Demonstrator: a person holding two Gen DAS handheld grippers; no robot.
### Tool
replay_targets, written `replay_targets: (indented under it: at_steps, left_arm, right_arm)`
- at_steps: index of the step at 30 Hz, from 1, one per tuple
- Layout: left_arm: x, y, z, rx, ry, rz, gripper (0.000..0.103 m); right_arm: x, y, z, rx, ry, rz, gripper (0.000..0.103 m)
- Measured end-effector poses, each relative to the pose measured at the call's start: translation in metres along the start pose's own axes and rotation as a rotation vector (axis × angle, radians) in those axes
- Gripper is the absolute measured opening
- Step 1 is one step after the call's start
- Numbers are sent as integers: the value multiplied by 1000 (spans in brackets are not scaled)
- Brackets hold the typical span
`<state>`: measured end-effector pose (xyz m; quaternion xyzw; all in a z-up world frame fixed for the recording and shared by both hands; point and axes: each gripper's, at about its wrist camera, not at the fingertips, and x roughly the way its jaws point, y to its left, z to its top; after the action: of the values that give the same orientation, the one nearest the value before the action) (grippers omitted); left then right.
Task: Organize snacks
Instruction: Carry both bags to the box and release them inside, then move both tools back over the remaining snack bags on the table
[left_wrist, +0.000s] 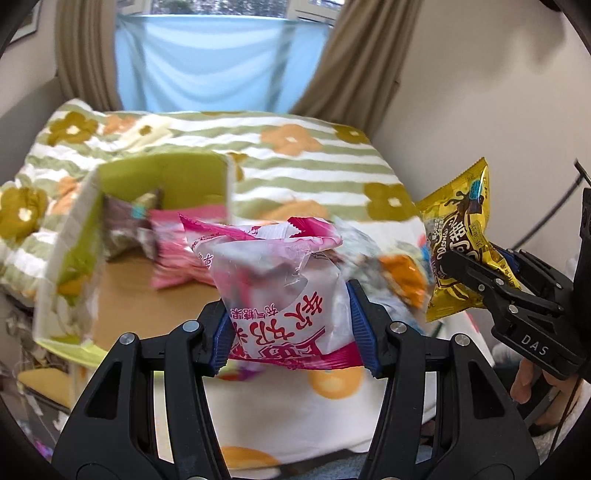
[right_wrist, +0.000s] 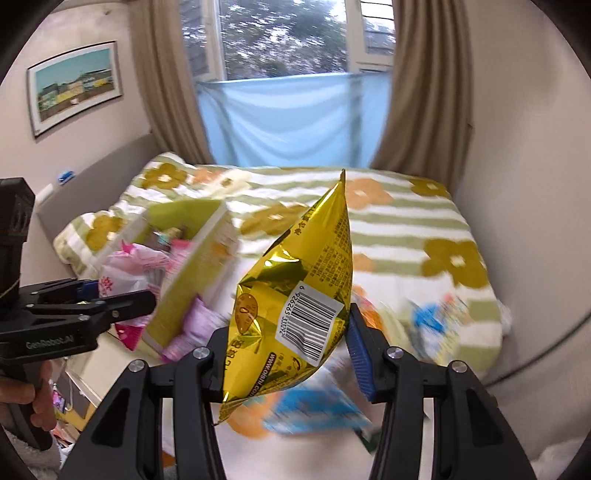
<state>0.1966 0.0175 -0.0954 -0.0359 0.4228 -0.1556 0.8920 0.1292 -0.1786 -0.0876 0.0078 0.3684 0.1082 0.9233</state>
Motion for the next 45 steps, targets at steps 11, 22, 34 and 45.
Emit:
replay_targets:
  at_steps: [11,22,34,45]
  left_arm:
    - [10,124,35,-49,62,79,51]
    - [67,186,33,68,245,71,53]
    - [49,206,25,38,221,79,100]
    - [8,231,14,-125,127,175,100]
  right_arm:
    - [74,115,59,-64,26,140,46]
    - [133,173,53,10,161,130,46]
    - [162,177,36,16,270,76,46]
    - [178,192,29,-39,335,167,48]
